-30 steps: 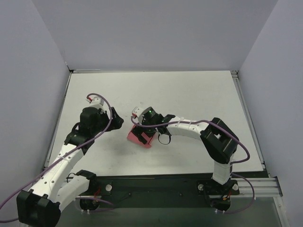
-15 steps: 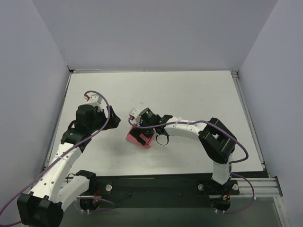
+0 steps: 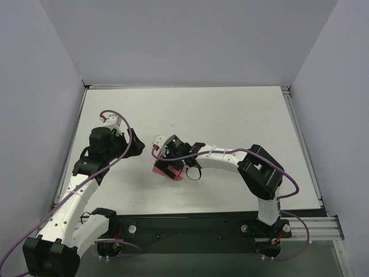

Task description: Fold the paper box

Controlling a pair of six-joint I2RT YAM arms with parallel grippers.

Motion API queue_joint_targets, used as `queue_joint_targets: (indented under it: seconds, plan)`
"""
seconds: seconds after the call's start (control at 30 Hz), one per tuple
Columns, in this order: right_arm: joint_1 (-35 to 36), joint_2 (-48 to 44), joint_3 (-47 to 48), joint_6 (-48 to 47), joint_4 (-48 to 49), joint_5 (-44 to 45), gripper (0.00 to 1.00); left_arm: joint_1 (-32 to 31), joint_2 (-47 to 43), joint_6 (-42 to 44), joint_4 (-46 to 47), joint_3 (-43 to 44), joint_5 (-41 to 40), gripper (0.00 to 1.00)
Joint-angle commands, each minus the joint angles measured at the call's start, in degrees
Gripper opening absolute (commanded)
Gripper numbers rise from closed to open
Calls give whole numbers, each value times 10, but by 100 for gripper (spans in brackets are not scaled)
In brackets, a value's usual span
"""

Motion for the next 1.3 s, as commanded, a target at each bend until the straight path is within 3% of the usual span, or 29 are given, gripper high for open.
queue_joint_targets:
  seconds: [0.0, 0.27, 0.37, 0.63, 0.83, 0.87, 1.1, 1.27]
  plan:
    - [3, 20, 1, -7, -45, 15, 98, 9, 2, 10, 22, -4, 33, 92]
    - [-65, 11, -20, 69, -38, -152, 81, 9, 16, 27, 52, -15, 126, 91]
    - [-92, -1, -41, 94, -17, -214, 66, 9, 28, 27, 64, -18, 152, 91]
    - [-149, -1, -81, 158, 38, -342, 58, 8, 62, 37, 77, -20, 201, 91]
    - [-171, -7, -111, 189, 88, -389, 38, 7, 110, 29, 97, -20, 245, 90]
    - [-177, -11, -115, 196, 99, -402, 30, 7, 118, 29, 97, -19, 245, 90]
    - [-200, -27, -149, 238, 161, -465, 24, -5, 126, 42, 98, -20, 258, 88]
    - [-210, -46, -162, 254, 192, -482, 14, -6, 124, 39, 109, -29, 279, 88]
